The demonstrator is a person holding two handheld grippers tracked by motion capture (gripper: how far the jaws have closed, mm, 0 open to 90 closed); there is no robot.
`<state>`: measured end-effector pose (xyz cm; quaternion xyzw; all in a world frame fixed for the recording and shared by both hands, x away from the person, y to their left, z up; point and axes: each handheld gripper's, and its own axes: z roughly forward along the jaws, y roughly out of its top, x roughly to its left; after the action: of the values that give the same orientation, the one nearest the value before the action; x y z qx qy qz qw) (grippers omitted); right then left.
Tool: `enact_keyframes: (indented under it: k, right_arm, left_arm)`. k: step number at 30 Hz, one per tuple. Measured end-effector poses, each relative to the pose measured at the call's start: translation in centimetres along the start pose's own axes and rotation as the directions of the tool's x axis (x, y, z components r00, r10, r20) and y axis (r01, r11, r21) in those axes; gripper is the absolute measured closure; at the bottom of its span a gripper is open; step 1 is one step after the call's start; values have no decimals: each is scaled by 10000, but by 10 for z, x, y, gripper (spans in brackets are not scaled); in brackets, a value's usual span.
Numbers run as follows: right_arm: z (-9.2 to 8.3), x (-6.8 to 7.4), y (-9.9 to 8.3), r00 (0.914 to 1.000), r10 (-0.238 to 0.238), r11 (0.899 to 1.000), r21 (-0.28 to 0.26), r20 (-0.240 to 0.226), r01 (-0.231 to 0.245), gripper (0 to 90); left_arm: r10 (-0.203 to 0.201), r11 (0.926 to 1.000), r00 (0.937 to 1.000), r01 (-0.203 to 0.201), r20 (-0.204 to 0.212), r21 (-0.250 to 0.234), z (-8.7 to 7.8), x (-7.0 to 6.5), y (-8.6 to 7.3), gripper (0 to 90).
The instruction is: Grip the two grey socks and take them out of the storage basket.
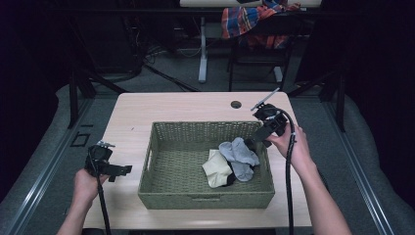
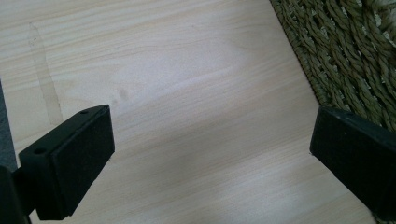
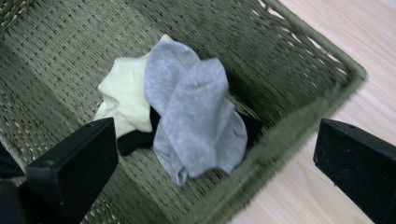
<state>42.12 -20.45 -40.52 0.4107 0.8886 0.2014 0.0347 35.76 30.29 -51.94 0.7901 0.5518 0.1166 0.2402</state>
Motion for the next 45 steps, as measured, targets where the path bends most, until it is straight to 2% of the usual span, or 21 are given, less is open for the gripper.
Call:
enact_keyframes:
  k: [2,4,6,10,11,14,17,19,25,27,29,30,33,35,36,38,39,42,43,44,45]
  right_arm:
    - [7,3,5,10000,57,10000,-6,-78,-58,0]
    - [15,4,9,9996,9,9995,308,-299,1,0]
    - [24,6,8,9997,-65,9994,343,-219,72,64]
    - [33,8,8,9998,-10,9988,487,-196,20,118]
    - [39,7,9,9999,-66,9972,749,-116,74,142]
    - [45,6,9,10000,-34,9957,929,-87,42,164]
    - [53,4,9,10000,-91,9914,1304,25,87,242]
    - [57,5,9,9999,48,9914,1308,98,-61,272]
    - [67,7,10,9998,92,9889,1482,167,-116,327]
    - [70,7,10,9998,-147,9837,1795,168,115,354]
    - [73,8,10,9994,-59,9817,1906,343,-8,372]
    - [75,8,9,9994,70,9848,1730,346,-129,381]
    - [78,7,10,9986,52,9805,1960,521,-154,409]
    - [82,6,10,9981,115,9777,2086,610,-240,453]
    - [86,7,9,9975,267,9782,2039,655,-396,516]
    - [86,6,10,9976,100,9713,2365,679,-258,580]
    - [86,6,10,9976,100,9713,2365,679,-258,580]
    - [87,5,9,9979,141,9700,2415,636,-291,688]
    - [88,5,8,9974,261,9737,2243,664,-405,755]
    - [88,5,8,9974,261,9737,2243,664,-405,755]
    - [87,4,8,9976,151,9698,2418,681,-312,780]
  left_arm:
    - [-4,10000,10000,4,15,-1,0,0,0,1]
    - [-26,10000,10000,26,18,-22,0,1,0,1]
    - [-36,10000,10000,36,15,-17,1,1,0,1]
    - [21,10000,10000,-21,40,0,1,1,0,1]
    - [26,10000,10000,-27,65,35,1,0,1,1]
    - [70,10000,10000,-70,50,-18,1,-1,1,1]
    - [78,10000,10000,-78,44,21,2,-1,1,2]
    - [86,10000,10000,-86,40,23,2,-1,1,2]
    - [85,10000,10000,-85,39,49,2,-1,1,2]
    - [107,9999,9999,-107,38,53,2,0,1,2]
    - [100,9999,9999,-100,42,49,1,0,1,2]
    - [107,9999,9999,-107,31,44,1,-1,1,2]
    - [102,9999,9999,-103,44,26,1,-1,1,2]
    - [101,9999,9999,-101,57,37,1,-1,1,2]
    - [107,9999,9999,-107,69,64,1,-1,1,2]
    - [108,9999,9999,-108,67,66,1,-1,1,2]
    - [110,9999,9999,-110,71,68,1,-1,1,2]
    - [100,9999,9999,-100,41,26,1,-1,1,2]
    - [99,9999,9999,-99,38,30,1,-1,1,2]
    - [100,9999,9999,-101,37,33,1,-1,1,2]
    - [99,9999,9999,-99,41,31,1,-1,1,2]
